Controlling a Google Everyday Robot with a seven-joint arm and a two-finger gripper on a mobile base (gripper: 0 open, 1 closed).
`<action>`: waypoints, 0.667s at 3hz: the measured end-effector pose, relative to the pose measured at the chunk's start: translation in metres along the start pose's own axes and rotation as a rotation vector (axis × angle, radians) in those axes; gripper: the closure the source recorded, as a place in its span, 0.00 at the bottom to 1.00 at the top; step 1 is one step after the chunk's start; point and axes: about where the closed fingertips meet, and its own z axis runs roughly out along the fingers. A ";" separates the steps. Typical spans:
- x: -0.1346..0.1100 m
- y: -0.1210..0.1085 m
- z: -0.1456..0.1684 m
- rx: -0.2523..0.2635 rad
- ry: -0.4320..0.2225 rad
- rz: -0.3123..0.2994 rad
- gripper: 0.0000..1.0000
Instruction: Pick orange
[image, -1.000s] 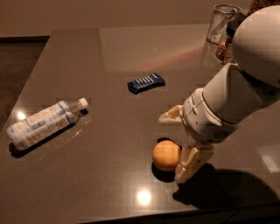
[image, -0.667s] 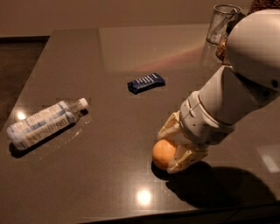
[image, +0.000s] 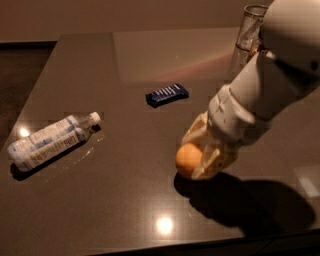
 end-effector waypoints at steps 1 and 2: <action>-0.006 -0.025 -0.029 0.031 -0.021 0.028 1.00; -0.017 -0.050 -0.064 0.083 -0.067 0.050 1.00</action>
Offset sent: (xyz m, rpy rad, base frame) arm 0.0672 -0.0141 0.0981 0.1313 -0.0368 -0.1226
